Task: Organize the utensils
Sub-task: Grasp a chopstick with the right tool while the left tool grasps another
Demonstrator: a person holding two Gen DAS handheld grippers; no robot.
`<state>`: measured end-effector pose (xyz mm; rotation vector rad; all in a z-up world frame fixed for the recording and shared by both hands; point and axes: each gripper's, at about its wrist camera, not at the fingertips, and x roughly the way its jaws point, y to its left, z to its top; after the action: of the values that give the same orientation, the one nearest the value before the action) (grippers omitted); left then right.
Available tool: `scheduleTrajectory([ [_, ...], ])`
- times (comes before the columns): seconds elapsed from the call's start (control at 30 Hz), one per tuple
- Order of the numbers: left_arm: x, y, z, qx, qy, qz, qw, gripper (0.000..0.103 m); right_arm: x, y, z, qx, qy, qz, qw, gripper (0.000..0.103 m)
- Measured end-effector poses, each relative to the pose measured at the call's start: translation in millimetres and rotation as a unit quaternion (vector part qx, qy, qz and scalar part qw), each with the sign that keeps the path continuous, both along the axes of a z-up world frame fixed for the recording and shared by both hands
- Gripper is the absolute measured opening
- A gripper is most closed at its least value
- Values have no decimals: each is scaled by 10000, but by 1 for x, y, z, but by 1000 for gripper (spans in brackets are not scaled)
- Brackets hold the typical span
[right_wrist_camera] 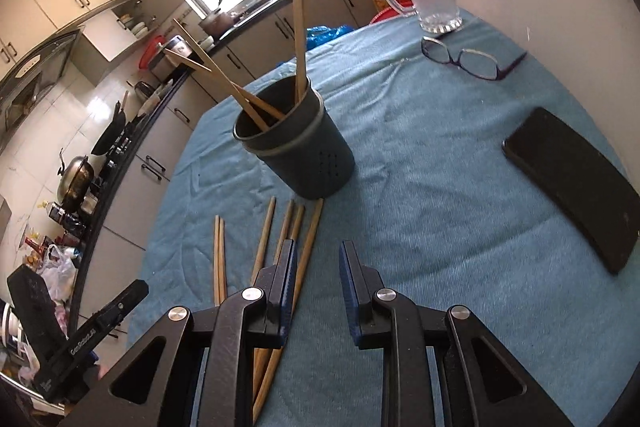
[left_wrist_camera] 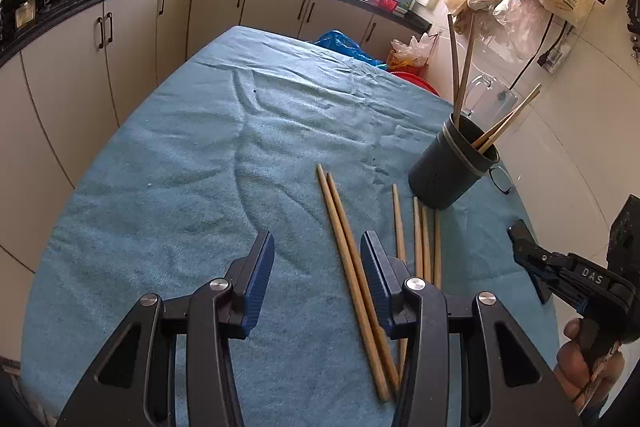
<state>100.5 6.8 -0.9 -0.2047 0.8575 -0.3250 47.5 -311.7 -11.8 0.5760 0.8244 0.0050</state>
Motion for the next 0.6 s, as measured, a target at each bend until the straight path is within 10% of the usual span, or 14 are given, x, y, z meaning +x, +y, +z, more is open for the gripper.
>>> scheduleTrajectory([
  [0.6, 11, 22, -18, -156, 402, -16, 9991, 43, 77, 53, -43, -676, 1161, 204, 9907, 23],
])
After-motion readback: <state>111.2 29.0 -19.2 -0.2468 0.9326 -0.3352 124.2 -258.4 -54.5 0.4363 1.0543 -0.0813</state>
